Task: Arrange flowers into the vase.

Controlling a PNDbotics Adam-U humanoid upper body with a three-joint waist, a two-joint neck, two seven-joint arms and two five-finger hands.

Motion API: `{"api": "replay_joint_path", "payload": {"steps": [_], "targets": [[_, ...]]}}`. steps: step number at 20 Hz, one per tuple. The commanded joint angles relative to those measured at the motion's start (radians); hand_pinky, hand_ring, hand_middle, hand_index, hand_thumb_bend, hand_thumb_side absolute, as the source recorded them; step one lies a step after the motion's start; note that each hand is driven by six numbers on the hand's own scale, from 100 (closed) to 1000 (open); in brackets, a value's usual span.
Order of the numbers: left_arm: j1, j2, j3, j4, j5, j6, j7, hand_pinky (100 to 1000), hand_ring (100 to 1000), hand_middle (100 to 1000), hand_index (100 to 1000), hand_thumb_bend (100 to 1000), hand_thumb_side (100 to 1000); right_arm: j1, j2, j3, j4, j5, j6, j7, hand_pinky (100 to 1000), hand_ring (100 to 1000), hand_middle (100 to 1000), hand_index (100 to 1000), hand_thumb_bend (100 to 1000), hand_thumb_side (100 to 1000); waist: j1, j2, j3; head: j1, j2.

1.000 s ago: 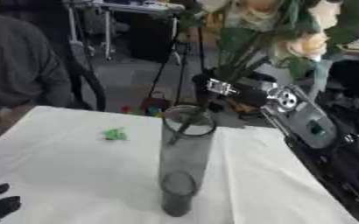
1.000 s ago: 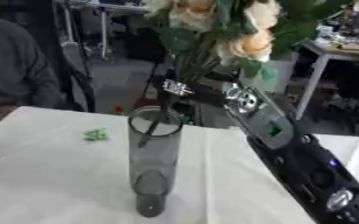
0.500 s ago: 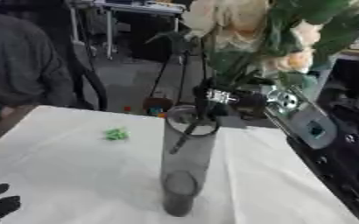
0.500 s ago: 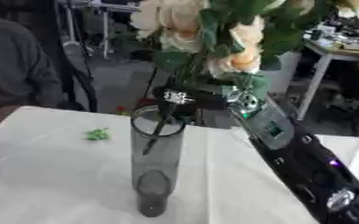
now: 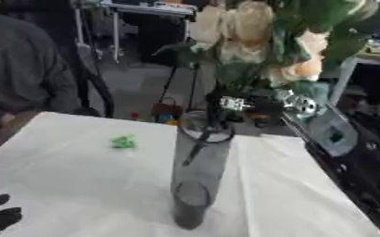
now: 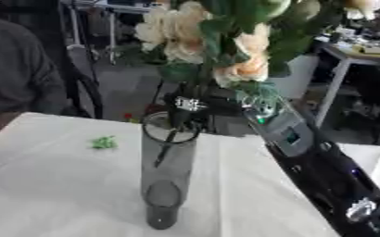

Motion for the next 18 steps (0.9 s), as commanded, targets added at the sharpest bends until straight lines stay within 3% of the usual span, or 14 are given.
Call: {"api": "replay_joint_path", "payload": {"steps": [1,18], "targets": [[-0.005,0.014,0.007,-0.009,-0.003,-0.001,0.005,833,770,803,831,873,642,-0.017,-0.035,-0.011,0.003,0.02,-0.006,0.012,100,384,233,534,100,1000,0.006,-0.013,0.0,0.002,-0.009],[-0.007,0.015,0.006,-0.006,-0.004,-0.001,0.007,833,769,801,830,874,644,-0.04,-0.037,-0.022,-0.019,0.014,-0.015,0.016,114,405,254,544,100,1000,-0.002,-0.018,0.004,0.004,-0.013]]}}
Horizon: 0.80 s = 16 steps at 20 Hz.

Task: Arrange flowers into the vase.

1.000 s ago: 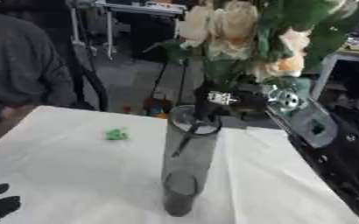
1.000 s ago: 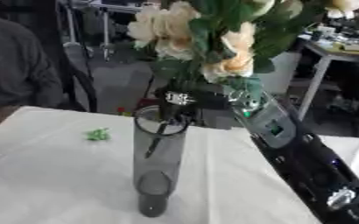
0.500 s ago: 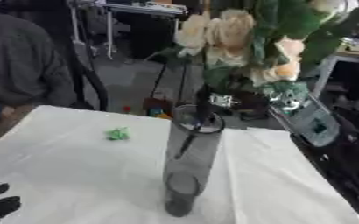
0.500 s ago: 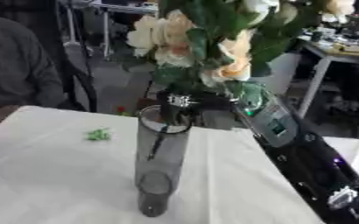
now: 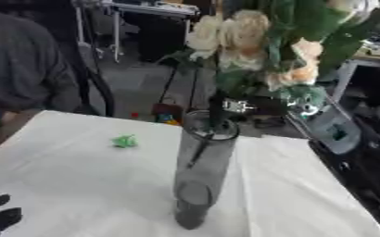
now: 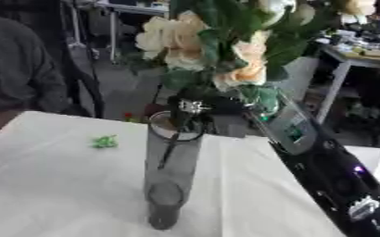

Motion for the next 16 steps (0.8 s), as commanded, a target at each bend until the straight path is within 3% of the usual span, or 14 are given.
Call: {"api": "replay_joint_path", "payload": {"steps": [1,10,16], "targets": [[-0.007,0.015,0.006,-0.012,-0.004,-0.002,0.004,833,769,801,830,874,644,-0.027,-0.029,-0.015,-0.026,-0.009,-0.001,-0.001,117,407,258,545,100,1000,0.004,-0.017,0.001,0.003,-0.013],[-0.01,0.014,0.006,-0.011,-0.004,-0.002,0.005,832,768,800,829,875,645,-0.027,-0.032,-0.018,-0.035,-0.004,0.002,-0.002,149,428,331,551,100,1000,0.001,-0.018,0.002,0.005,-0.015],[-0.01,0.013,0.005,-0.01,-0.004,-0.003,0.004,832,768,800,829,876,644,-0.022,-0.035,-0.018,-0.036,0.017,-0.008,-0.002,311,589,492,597,100,1000,-0.001,-0.018,0.0,0.006,-0.016]]}}
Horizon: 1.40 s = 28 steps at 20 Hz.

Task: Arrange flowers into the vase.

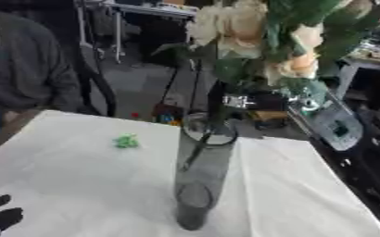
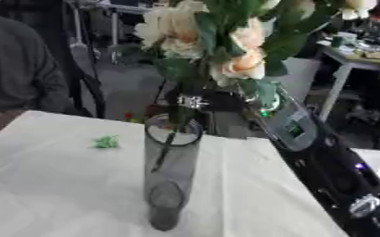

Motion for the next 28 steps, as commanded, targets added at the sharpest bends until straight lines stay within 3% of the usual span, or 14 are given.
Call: {"api": "replay_joint_path", "payload": {"steps": [1,8,16,19,20,21,23,26,28], "targets": [[-0.01,0.013,0.006,-0.011,-0.004,-0.003,0.002,832,768,799,829,876,644,-0.015,-0.035,-0.017,-0.02,0.016,-0.008,0.0,346,614,508,603,100,1000,0.006,-0.014,-0.001,0.002,-0.015],[-0.009,0.013,0.006,-0.011,-0.003,-0.003,0.003,832,768,799,829,878,645,-0.015,-0.036,-0.02,-0.019,0.02,-0.011,-0.004,448,663,533,619,100,1000,0.006,-0.016,0.0,0.002,-0.014],[-0.009,0.013,0.006,-0.01,-0.003,-0.003,0.003,831,766,799,828,879,646,-0.016,-0.038,-0.024,-0.02,0.02,-0.011,-0.013,669,788,611,649,100,1000,0.005,-0.016,-0.001,0.003,-0.016],[-0.009,0.013,0.006,-0.01,-0.002,-0.004,0.004,831,766,799,828,879,646,-0.015,-0.038,-0.024,-0.02,0.021,-0.011,-0.015,683,796,619,653,100,1000,0.005,-0.016,-0.001,0.003,-0.016],[-0.009,0.013,0.006,-0.01,-0.002,-0.004,0.004,831,766,799,828,880,646,-0.015,-0.038,-0.023,-0.02,0.021,-0.012,-0.014,794,861,718,718,100,1000,0.005,-0.016,0.0,0.003,-0.016],[-0.009,0.013,0.007,-0.01,-0.002,-0.004,0.004,831,766,799,828,880,646,-0.014,-0.039,-0.022,-0.02,0.02,-0.013,-0.012,838,889,754,758,100,1000,0.004,-0.016,0.0,0.003,-0.016],[-0.008,0.013,0.007,-0.01,-0.002,-0.004,0.004,831,766,799,828,880,646,-0.013,-0.039,-0.02,-0.021,0.019,-0.017,-0.005,855,899,767,772,100,1000,0.004,-0.016,0.0,0.003,-0.015],[-0.008,0.013,0.007,-0.01,-0.002,-0.004,0.004,831,765,799,828,882,646,-0.011,-0.04,-0.016,-0.021,0.021,-0.026,0.017,941,966,852,922,100,951,0.004,-0.016,0.0,0.003,-0.016],[-0.009,0.013,0.007,-0.01,-0.002,-0.004,0.005,831,765,799,827,881,647,-0.009,-0.04,-0.014,-0.021,0.026,-0.033,0.037,963,993,879,972,119,893,0.003,-0.015,0.0,0.003,-0.016]]}}
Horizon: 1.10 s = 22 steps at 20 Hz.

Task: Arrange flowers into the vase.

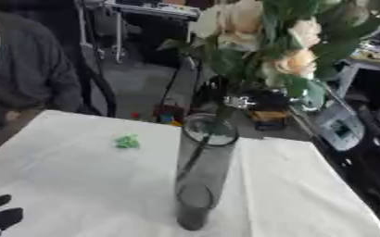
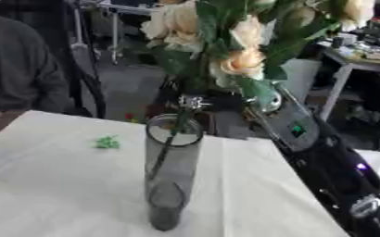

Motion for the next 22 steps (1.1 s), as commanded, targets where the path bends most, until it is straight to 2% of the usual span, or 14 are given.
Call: {"api": "replay_joint_path", "payload": {"steps": [1,3,6,15,22], "targets": [[-0.009,0.013,0.007,-0.01,-0.002,-0.002,0.003,831,765,799,827,881,647,-0.013,-0.038,-0.008,-0.02,0.008,-0.012,0.029,972,1000,887,983,187,858,0.006,-0.014,0.0,0.001,-0.016],[-0.008,0.012,0.007,-0.01,-0.002,-0.002,0.003,831,765,798,826,881,647,-0.012,-0.038,-0.007,-0.022,0.017,-0.018,0.047,981,1000,895,996,290,805,0.006,-0.013,0.0,0.001,-0.016],[-0.009,0.012,0.008,-0.01,-0.002,-0.003,0.003,831,765,798,826,881,647,-0.011,-0.038,-0.007,-0.024,0.028,-0.02,0.063,987,1000,899,1000,345,800,0.005,-0.013,0.0,0.001,-0.017],[-0.009,0.012,0.008,-0.009,-0.001,-0.002,0.003,831,764,798,825,883,649,-0.012,-0.036,-0.008,-0.012,0.041,-0.007,0.05,986,1000,895,1000,329,835,0.002,-0.012,0.002,0.003,-0.018],[-0.01,0.012,0.008,-0.008,-0.001,-0.003,0.003,831,764,798,825,884,650,-0.008,-0.039,-0.006,0.011,0.028,0.004,0.075,987,1000,894,1000,312,851,-0.001,-0.012,-0.003,0.007,-0.02]]}}
